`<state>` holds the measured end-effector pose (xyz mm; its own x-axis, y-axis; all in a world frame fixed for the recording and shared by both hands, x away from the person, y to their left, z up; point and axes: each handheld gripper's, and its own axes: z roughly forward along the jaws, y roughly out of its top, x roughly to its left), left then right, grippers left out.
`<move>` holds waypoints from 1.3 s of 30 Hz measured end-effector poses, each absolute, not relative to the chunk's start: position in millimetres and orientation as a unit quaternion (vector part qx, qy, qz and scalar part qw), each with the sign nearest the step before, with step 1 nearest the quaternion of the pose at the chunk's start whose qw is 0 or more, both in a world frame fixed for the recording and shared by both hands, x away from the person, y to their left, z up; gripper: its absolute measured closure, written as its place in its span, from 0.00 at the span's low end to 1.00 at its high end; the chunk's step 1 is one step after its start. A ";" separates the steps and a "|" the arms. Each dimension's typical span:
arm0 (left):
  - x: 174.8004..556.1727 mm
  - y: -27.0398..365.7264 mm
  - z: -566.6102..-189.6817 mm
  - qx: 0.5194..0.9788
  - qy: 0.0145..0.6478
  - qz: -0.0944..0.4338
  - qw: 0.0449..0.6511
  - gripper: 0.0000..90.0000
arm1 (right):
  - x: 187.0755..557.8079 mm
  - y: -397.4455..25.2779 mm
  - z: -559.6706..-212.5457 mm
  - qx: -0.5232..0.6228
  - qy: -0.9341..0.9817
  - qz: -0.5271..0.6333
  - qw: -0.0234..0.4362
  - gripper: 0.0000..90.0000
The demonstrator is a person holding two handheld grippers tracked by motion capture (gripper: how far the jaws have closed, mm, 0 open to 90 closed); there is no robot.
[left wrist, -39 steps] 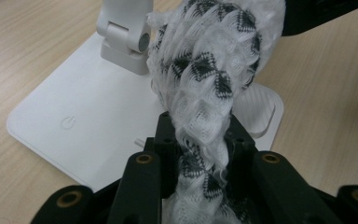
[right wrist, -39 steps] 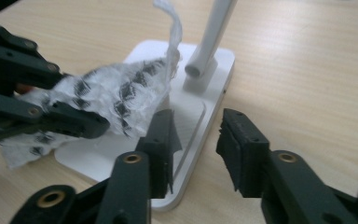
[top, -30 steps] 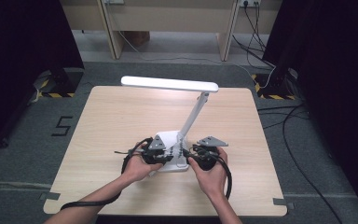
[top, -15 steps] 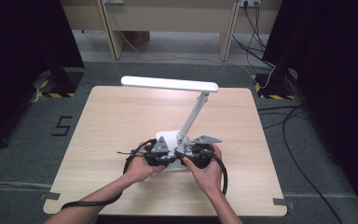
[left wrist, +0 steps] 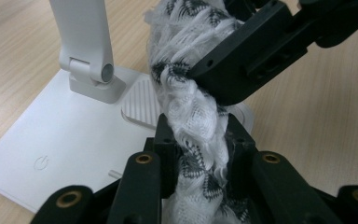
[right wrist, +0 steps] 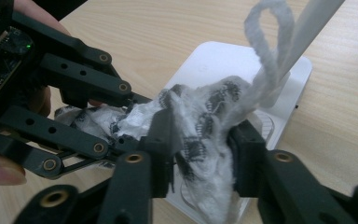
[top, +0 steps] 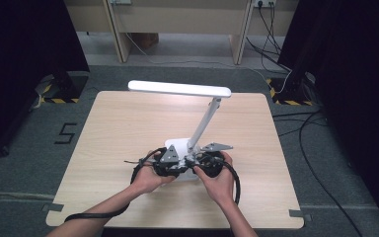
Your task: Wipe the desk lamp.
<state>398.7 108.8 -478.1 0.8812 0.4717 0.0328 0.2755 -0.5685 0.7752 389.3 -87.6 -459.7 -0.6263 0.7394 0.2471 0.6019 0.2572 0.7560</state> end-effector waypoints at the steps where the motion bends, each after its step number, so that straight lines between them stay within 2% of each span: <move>1: 398.4 108.3 -478.7 0.877 0.213 0.121 0.413 0.79 | 389.2 -86.9 -460.0 0.421 0.793 0.434 0.076 0.81; 6: 398.2 108.2 -479.5 0.880 0.207 0.119 0.411 0.79 | 388.3 -85.5 -460.1 0.408 0.804 0.425 0.076 0.89; 13: 398.9 107.3 -478.9 0.877 0.209 0.119 0.417 0.76 | 388.0 -83.5 -455.1 0.388 0.820 0.410 0.091 0.94; 15: 398.9 107.2 -479.2 0.875 0.212 0.119 0.419 0.71 | 387.7 -83.5 -454.2 0.388 0.821 0.409 0.091 0.95; 21: 399.9 110.6 -475.3 0.865 0.231 0.125 0.427 0.41 | 386.1 -89.0 -449.3 0.403 0.808 0.419 0.099 0.95; 24: 400.5 115.6 -473.1 0.861 0.241 0.123 0.431 0.36 | 387.7 -94.6 -446.6 0.411 0.803 0.420 0.102 0.95; 31: 405.6 129.5 -467.2 0.847 0.269 0.127 0.440 0.35 | 389.4 -108.3 -440.2 0.427 0.792 0.421 0.115 0.95; 39: 411.7 142.6 -466.8 0.837 0.291 0.125 0.447 0.43 | 387.7 -133.1 -436.0 0.453 0.774 0.422 0.131 0.95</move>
<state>411.7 142.6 -466.8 0.7991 0.5989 -0.0518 0.3761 -0.4309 0.8203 387.7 -133.1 -436.0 -0.5558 0.8117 0.1795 0.5908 0.2338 0.7722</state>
